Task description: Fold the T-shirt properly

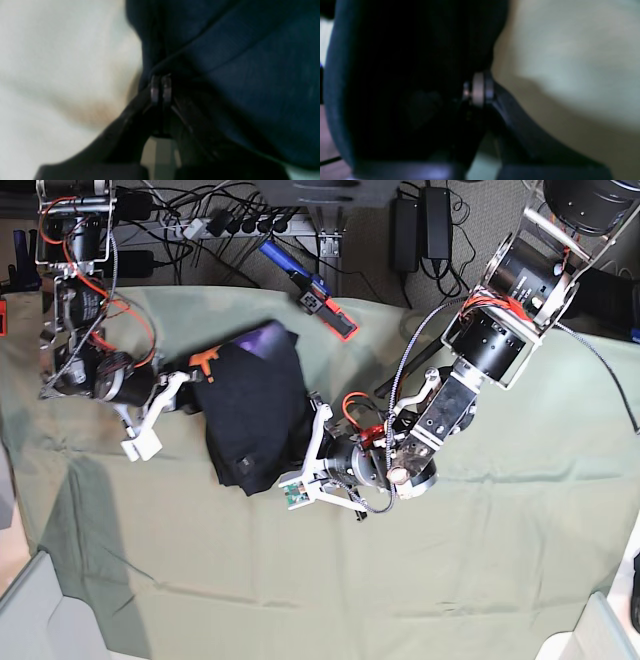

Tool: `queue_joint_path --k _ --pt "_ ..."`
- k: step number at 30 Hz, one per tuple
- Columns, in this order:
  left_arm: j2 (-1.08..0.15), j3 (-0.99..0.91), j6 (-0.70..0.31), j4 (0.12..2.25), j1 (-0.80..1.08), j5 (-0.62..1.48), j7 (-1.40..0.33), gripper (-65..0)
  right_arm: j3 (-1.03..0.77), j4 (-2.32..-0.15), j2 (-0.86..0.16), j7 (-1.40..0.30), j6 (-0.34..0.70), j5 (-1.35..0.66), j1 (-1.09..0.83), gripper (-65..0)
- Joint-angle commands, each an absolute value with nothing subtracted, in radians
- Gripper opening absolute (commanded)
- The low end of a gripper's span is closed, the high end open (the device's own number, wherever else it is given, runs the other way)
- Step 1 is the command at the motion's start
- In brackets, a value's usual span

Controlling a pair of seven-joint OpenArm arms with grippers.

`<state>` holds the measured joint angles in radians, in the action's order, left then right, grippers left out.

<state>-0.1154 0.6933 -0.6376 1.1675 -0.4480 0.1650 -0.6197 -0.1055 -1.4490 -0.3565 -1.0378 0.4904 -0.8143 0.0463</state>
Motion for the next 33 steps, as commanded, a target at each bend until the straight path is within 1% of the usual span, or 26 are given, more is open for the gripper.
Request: queue_joint_path --k 1,8,13,14,16,19,24,28,33 --pt "-0.100 0.688 -0.640 1.176 -0.485 0.173 -0.594 -65.0 -0.109 -1.477 -0.362 -1.047 0.551 -0.839 0.041 -65.0" --pt "-0.091 0.688 -0.640 1.171 -0.501 0.159 -0.560 -65.0 -0.109 -1.555 -0.363 -1.048 0.551 -0.839 -0.012 -65.0" --pt "-0.093 0.688 -0.640 1.172 -0.516 0.159 -0.580 -65.0 -0.110 -1.560 -0.363 -1.047 0.550 -0.826 -0.011 -65.0" --pt "-0.095 0.687 -0.628 1.174 -0.525 0.160 -0.593 -65.0 -0.113 -1.563 -0.364 -1.047 0.550 -0.827 -0.010 -65.0" --pt "-0.105 0.685 -0.561 1.198 -0.548 0.176 -0.637 -65.0 -0.127 -1.577 -0.366 -1.048 0.550 -0.826 -0.012 -65.0" --pt "-0.139 0.654 -0.503 1.295 -0.564 0.242 -0.704 -65.0 -0.169 -1.606 -0.369 -1.048 0.550 -0.827 -0.011 -65.0" --pt "-0.196 0.571 -0.506 1.501 -0.528 0.343 -0.762 -65.0 -0.261 -1.642 -0.369 -1.048 0.550 -0.830 -0.012 -65.0" --pt "-0.226 0.516 -0.506 1.589 -0.493 0.424 -0.826 -65.0 -0.308 -1.643 -0.373 -1.060 0.550 -0.830 -0.012 -65.0" --pt "-0.313 0.389 -0.509 1.715 -0.380 0.476 -0.844 -65.0 -0.363 -1.644 -0.431 -1.085 0.550 -0.839 -0.031 -65.0"
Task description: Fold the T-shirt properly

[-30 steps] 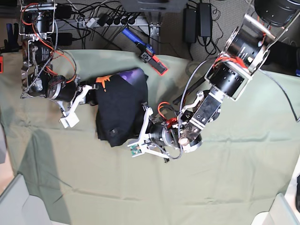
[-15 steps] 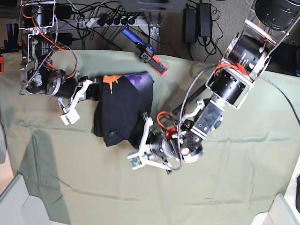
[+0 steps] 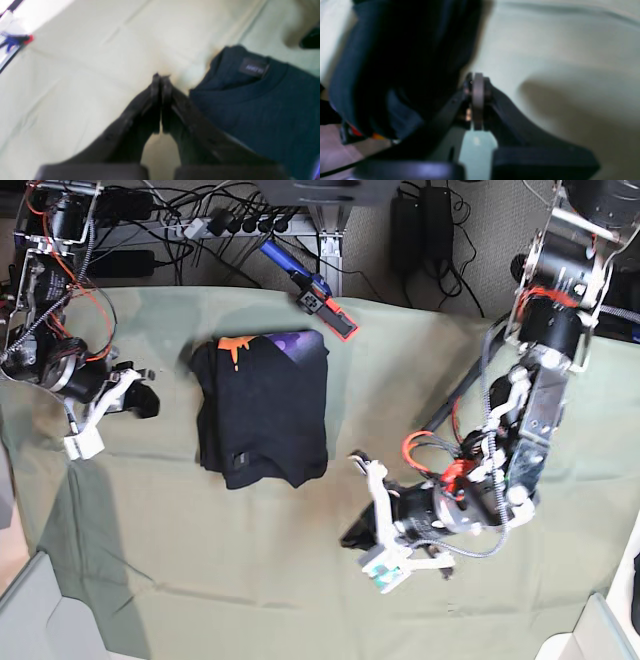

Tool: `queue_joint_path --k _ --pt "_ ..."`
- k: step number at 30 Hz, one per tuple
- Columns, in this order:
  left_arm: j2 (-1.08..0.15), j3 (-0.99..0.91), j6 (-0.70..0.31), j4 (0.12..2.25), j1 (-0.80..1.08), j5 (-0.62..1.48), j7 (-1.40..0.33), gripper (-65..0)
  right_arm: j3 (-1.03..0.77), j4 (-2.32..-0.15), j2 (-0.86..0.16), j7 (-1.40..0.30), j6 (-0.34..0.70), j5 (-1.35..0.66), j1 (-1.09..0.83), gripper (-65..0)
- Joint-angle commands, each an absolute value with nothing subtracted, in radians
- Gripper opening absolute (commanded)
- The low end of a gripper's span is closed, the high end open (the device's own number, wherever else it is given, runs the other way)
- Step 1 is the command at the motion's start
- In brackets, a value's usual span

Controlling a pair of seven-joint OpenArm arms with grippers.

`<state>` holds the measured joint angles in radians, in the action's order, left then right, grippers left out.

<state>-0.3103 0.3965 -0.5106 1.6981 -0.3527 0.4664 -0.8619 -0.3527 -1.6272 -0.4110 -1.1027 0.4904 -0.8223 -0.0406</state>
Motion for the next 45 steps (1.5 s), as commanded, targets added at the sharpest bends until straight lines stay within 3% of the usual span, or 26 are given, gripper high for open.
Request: queue_joint_path --k 1,15,21,31,37,45 --pt "-0.335 0.356 -0.509 1.745 -0.348 0.480 -0.844 -65.0 -0.378 -1.644 -0.446 -1.087 0.550 -0.846 -0.040 -65.0" --pt "-0.540 -0.031 -0.510 2.042 0.128 0.545 -0.885 -65.0 -0.524 -1.648 -0.560 -1.101 0.550 -0.913 -0.226 -65.0" --pt "-0.543 -0.224 -0.511 2.055 0.326 0.571 -0.888 -65.0 -0.530 -1.670 -0.565 -1.105 0.551 -0.929 -0.337 -65.0" --pt "-0.464 -0.558 -0.618 2.054 0.695 0.714 -0.903 -65.0 -0.530 -1.734 -0.565 -1.107 0.551 -0.928 -0.533 -65.0" --pt "-0.448 -0.581 -0.622 1.951 0.818 0.694 -0.901 -65.0 -0.530 -1.731 -0.562 -1.106 0.550 -0.928 -0.651 -65.0" --pt "-0.450 -0.503 -0.622 1.615 0.774 0.570 -0.862 -65.0 -0.530 -1.649 -0.552 -1.101 0.550 -0.923 -0.710 -65.0"
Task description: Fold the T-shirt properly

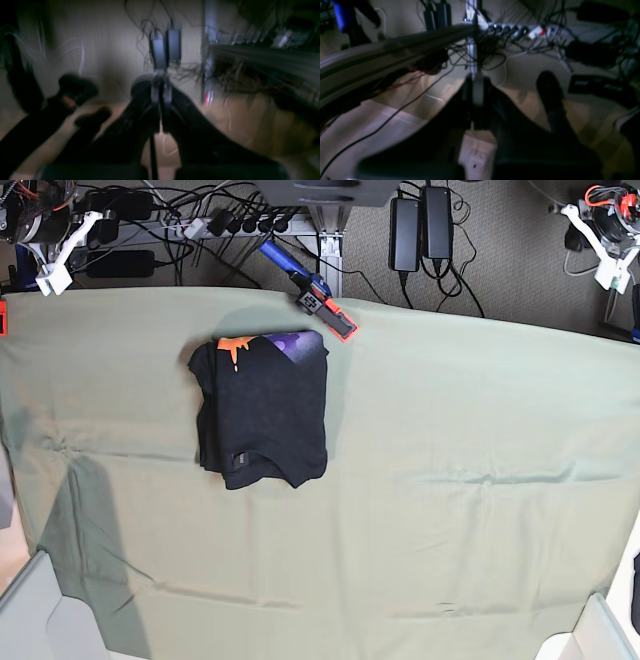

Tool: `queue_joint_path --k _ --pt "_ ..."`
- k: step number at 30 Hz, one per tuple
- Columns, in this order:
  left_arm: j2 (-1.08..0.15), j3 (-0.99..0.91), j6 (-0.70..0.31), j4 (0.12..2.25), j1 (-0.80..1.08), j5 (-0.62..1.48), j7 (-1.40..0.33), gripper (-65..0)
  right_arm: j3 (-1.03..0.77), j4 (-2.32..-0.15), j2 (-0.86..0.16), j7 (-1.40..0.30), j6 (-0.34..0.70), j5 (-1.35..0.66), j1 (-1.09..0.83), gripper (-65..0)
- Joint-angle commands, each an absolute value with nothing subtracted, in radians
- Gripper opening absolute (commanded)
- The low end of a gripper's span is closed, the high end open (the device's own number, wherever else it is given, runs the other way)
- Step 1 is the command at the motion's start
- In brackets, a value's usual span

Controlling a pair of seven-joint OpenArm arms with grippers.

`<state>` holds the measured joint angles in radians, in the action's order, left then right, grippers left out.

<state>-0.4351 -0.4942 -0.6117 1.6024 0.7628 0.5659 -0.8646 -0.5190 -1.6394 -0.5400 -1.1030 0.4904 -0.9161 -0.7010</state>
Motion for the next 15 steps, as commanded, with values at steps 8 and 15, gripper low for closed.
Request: queue_joint_path --k 8,15 --pt "-0.449 -0.403 -0.599 1.341 0.761 0.493 -0.868 -65.0 -0.521 -1.432 -0.511 -1.129 0.546 -0.902 -0.746 -65.0" --pt "-0.449 -0.308 -0.527 1.116 0.675 0.451 -0.960 -65.0 -0.472 -1.223 -0.509 -1.121 0.527 -0.830 -0.736 -65.0"
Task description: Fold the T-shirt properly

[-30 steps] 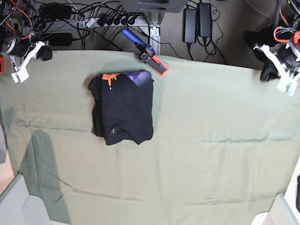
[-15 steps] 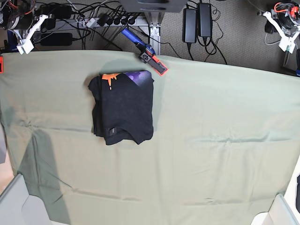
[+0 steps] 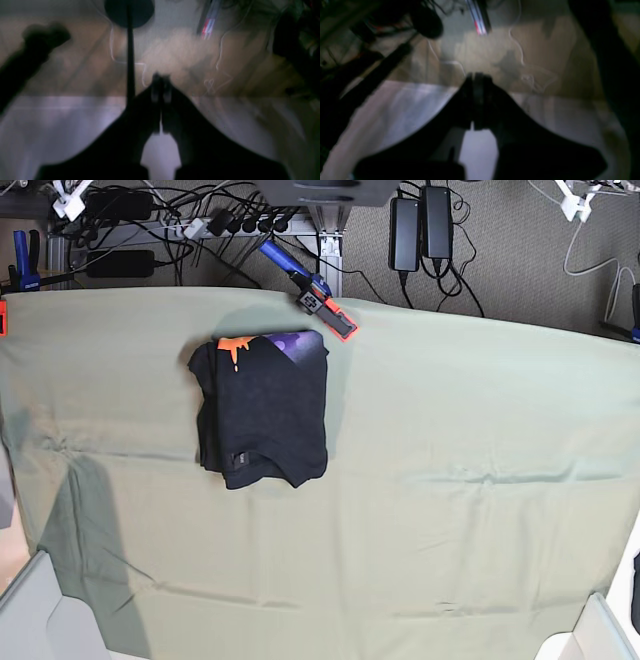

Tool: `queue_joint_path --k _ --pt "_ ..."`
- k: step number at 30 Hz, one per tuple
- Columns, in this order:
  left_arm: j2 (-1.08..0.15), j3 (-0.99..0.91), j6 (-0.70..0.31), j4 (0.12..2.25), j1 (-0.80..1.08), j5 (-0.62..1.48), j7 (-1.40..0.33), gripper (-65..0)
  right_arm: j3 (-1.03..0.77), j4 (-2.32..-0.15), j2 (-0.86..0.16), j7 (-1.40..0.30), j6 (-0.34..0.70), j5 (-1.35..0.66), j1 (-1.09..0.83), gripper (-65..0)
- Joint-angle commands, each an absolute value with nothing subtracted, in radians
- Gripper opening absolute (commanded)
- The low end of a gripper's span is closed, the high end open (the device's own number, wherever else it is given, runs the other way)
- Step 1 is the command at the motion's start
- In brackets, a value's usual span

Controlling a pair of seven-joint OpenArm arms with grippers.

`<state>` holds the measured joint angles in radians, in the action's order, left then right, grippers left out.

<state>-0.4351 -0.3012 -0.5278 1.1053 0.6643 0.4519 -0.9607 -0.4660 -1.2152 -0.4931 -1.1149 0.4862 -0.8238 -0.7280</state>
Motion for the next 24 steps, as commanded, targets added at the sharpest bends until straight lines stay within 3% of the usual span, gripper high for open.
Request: queue_joint_path --k 1,4,9,12,17,24 --pt "-0.449 -0.285 -0.527 1.075 0.656 0.443 -0.978 -65.0 -0.454 -1.204 -0.509 -1.114 0.527 -0.808 -0.734 -65.0" --pt "-0.449 -0.205 -0.527 0.955 0.604 0.424 -0.945 -65.0 -0.383 -1.157 -0.509 -1.048 0.520 -0.735 -0.734 -65.0" --pt "-0.444 -0.040 -0.513 0.754 0.472 0.385 -0.813 -65.0 -0.221 -1.046 -0.497 -0.968 0.393 -0.585 -0.646 -65.0" --pt "-0.420 0.055 -0.455 0.626 0.356 0.342 -0.785 -65.0 -0.135 -0.936 -0.472 -0.964 0.389 -0.575 -0.532 -65.0" --pt "-0.355 0.167 -0.448 0.447 0.173 0.326 -0.697 -65.0 -0.027 -0.743 -0.405 -0.956 0.388 -0.540 -0.323 -65.0" --pt "-0.282 0.313 -0.445 0.358 0.033 0.312 -0.545 -65.0 0.002 -0.616 -0.329 -0.844 0.388 -0.452 -0.155 -65.0"
